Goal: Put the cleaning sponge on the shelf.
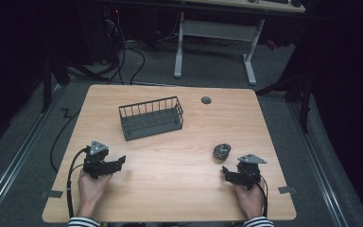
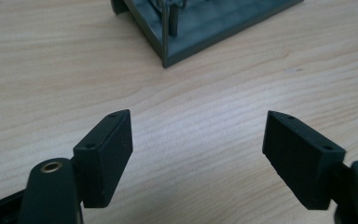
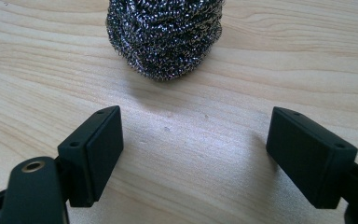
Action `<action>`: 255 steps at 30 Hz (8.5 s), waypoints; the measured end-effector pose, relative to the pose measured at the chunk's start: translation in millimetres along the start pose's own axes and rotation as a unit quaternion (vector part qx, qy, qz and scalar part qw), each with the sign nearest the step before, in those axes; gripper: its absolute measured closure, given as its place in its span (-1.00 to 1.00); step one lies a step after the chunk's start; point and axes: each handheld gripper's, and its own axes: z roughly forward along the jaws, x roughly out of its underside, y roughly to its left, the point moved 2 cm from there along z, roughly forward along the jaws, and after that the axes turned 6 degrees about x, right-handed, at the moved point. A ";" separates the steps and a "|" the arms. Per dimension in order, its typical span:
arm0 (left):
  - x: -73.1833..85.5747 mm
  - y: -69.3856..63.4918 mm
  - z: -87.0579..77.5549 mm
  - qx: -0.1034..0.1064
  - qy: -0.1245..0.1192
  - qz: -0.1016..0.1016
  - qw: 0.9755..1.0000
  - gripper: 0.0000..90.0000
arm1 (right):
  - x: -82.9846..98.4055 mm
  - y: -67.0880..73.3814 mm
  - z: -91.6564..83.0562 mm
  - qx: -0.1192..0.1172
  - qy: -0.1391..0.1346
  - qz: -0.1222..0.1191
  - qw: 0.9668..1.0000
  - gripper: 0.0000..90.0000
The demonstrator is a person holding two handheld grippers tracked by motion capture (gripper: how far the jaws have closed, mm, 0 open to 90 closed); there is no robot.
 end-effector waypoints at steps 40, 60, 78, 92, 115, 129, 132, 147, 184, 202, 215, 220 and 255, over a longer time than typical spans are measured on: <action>-104.5 10.1 15.4 -0.022 -0.020 -0.026 0.999 -0.40 | 1.1 1.8 -1.4 -0.011 -0.001 -0.011 1.000 -0.57; -118.8 28.3 41.9 -0.054 0.009 -0.050 0.997 0.01 | 1.4 1.7 -1.7 -0.014 -0.002 -0.014 1.000 -0.56; -114.0 27.2 46.4 -0.042 0.022 -0.038 0.998 0.47 | 1.5 2.0 -1.9 -0.015 -0.002 -0.015 1.000 -0.56; -111.0 16.1 43.4 -0.032 0.024 -0.025 0.999 0.52 | 1.5 2.1 -1.9 -0.016 -0.002 -0.015 1.000 -0.56; -100.5 -31.9 44.2 0.005 0.021 0.010 1.000 0.50 | 1.5 2.2 -2.0 -0.017 -0.003 -0.015 1.000 -0.55; -97.6 -56.9 46.6 0.024 0.023 0.020 0.999 0.46 | 1.5 2.2 -2.0 -0.017 -0.003 -0.016 1.000 -0.55; -98.0 -61.6 48.4 0.028 0.024 0.023 0.999 0.46 | 1.5 2.2 -2.0 -0.017 -0.003 -0.016 1.000 -0.55; -98.1 -52.5 24.7 0.034 -0.025 0.007 0.999 -0.32 | 1.5 2.4 -2.1 -0.017 -0.002 -0.015 1.000 -0.55; 20.0 1.9 11.5 -0.063 0.007 -0.007 0.998 -0.37 | 1.0 1.9 -2.1 -0.014 -0.003 -0.010 1.000 -0.49; 30.7 7.9 17.5 -0.081 0.017 -0.008 0.997 -0.37 | -5.8 -2.9 -11.0 -0.036 -0.012 -0.009 0.999 -0.48; 30.7 8.5 17.7 -0.077 0.018 -0.006 0.997 -0.41 | -19.3 -1.0 -15.4 -0.048 -0.026 -0.011 0.998 -0.48; 30.7 8.4 17.7 -0.077 0.019 -0.005 0.997 -0.41 | -30.2 0.1 -14.2 -0.056 -0.029 -0.013 0.998 -0.51; 30.4 8.4 18.3 -0.075 0.018 -0.007 0.997 -0.43 | -55.2 5.0 31.5 -0.082 0.012 0.010 0.996 -0.26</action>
